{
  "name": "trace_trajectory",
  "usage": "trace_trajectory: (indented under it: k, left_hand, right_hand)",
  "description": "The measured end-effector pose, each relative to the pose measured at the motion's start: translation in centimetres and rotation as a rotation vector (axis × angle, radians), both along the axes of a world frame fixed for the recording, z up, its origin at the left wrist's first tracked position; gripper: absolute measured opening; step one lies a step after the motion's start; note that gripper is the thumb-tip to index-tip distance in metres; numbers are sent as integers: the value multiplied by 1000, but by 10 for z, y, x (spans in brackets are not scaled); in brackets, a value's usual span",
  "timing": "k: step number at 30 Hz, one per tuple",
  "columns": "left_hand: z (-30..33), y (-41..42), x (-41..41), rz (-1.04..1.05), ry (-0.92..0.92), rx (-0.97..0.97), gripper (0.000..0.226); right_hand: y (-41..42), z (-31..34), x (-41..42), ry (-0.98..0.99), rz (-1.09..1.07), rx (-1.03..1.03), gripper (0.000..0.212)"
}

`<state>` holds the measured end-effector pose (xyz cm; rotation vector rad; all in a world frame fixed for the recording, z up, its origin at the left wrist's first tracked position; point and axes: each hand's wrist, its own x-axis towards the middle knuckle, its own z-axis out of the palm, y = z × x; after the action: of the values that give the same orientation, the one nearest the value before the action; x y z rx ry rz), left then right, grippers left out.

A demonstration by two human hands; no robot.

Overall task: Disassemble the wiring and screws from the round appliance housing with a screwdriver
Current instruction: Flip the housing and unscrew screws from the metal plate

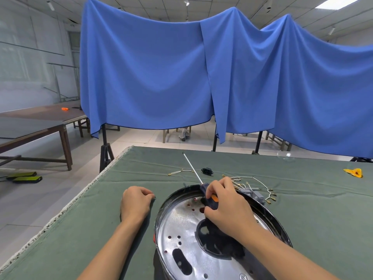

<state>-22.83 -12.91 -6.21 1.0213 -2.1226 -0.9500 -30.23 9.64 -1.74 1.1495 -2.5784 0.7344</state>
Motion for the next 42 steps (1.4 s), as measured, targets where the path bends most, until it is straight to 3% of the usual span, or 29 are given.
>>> trace_trajectory:
  k: [8, 15, 20, 23, 25, 29, 33, 38, 42]
  left_hand:
    - [-7, -2, -2, -23, -40, -83, 8]
    - [-8, 1, 5, 48, 47, -36, 34]
    - [21, 18, 13, 15, 175, 65, 23]
    - [50, 39, 16, -88, 252, 5, 23]
    - [68, 59, 18, -196, 258, -52, 23]
    - [86, 93, 9, -364, 125, -143, 19]
    - [81, 101, -9, -341, -112, -311, 29]
    - [63, 91, -17, -306, -458, -323, 38]
    - [60, 90, -17, -297, -524, -368, 23]
  right_hand:
    - [0, 2, 2, -20, -7, -5, 23]
    - [1, 3, 4, -66, -3, -40, 23]
    - [2, 6, 5, -117, -18, -141, 22]
    - [5, 9, 2, -173, -10, -224, 21]
    - [6, 15, 3, -326, 1, -378, 23]
    - [14, 42, 3, -980, -61, -874, 34]
    - [34, 62, 2, -1425, 108, -1096, 37]
    - [53, 72, 0, -1457, 438, -1080, 52]
    - [55, 75, 5, -1152, 460, -911, 55]
